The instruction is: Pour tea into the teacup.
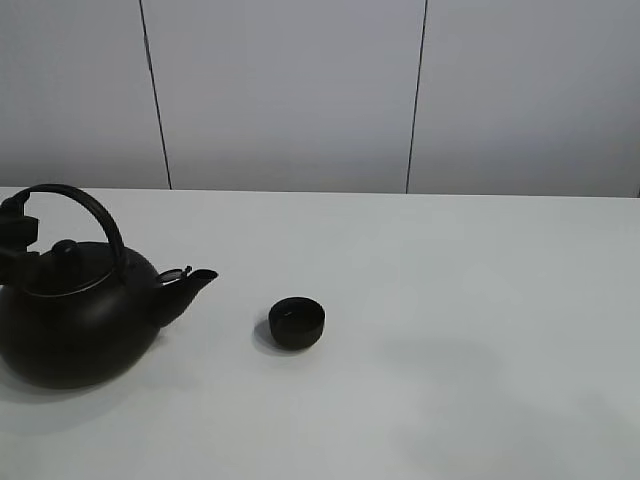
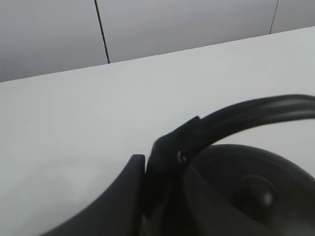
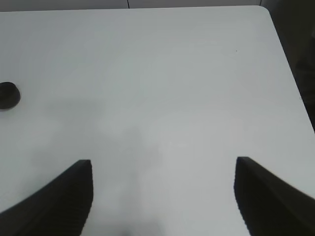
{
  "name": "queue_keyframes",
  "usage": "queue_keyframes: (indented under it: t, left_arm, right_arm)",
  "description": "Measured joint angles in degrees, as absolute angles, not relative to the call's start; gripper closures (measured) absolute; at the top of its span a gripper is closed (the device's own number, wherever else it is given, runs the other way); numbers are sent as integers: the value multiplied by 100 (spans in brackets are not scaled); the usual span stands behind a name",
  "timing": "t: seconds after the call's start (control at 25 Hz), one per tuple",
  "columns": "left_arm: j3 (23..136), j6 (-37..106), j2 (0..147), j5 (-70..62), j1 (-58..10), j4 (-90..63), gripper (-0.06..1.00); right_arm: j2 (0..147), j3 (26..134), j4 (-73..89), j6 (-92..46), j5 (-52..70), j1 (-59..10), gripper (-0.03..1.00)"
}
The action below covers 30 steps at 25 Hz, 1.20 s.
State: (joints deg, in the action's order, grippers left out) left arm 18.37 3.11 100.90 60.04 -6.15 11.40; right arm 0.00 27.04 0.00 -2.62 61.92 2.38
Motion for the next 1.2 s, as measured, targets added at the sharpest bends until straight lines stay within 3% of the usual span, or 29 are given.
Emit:
queue_keyframes:
  t: [0.28,0.68,1.2]
  left_arm:
    - [1619,69,10064,6495,-615,1151,65]
    - [1140,55,10053,6522,-615,992,64]
    - [1027,304,9958,6540,-406,-314,64]
  right_arm:
    - [0,2704,0,-262,6198,238,42]
    - [0,2704,0,-262,6198,238,42]
    - [0,2704,0,-262,6198,238,42]
